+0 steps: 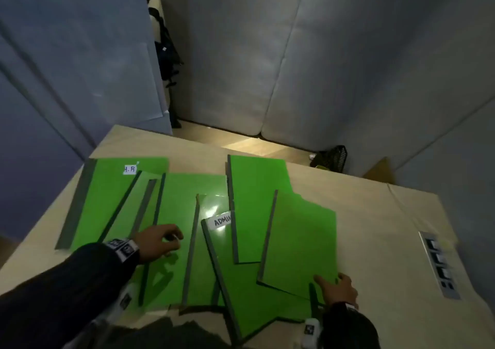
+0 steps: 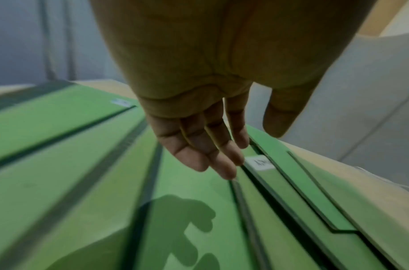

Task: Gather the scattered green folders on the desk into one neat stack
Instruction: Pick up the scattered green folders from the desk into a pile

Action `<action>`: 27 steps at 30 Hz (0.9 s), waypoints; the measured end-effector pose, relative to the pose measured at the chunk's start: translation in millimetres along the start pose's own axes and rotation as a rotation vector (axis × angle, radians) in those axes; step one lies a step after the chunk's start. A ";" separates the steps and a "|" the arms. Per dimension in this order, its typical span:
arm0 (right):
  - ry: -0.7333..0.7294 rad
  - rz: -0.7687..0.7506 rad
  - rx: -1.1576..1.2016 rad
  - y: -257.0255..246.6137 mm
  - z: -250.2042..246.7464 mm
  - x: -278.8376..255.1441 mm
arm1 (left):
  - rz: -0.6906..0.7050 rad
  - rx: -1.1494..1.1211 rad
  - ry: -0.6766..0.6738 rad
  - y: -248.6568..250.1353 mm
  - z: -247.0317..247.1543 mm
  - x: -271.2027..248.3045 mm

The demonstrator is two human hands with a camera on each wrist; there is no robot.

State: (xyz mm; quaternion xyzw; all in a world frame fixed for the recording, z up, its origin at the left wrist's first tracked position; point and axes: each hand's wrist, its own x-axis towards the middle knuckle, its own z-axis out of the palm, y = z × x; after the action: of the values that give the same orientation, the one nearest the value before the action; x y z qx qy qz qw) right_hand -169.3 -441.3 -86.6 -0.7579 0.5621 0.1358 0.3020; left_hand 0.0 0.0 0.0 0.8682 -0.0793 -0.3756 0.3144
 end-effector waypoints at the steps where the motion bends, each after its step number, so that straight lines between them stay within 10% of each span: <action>1: -0.005 0.025 -0.010 -0.6 -0.2 4.4 | 0.013 -0.022 -0.026 11.1 11.8 12.7; 16: -0.120 -0.056 0.200 4.0 19.3 6.7 | -0.248 -0.948 -0.119 120.8 119.3 91.6; 27: -0.203 -0.130 0.211 11.3 15.7 -7.8 | -0.186 -0.673 0.082 122.0 133.2 96.8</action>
State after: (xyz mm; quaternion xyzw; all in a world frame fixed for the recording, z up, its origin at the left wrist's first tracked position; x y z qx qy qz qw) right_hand -180.3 -427.8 -98.1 -0.7391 0.4895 0.1321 0.4435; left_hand -13.2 -197.3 -53.7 0.7338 0.1412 -0.3724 0.5504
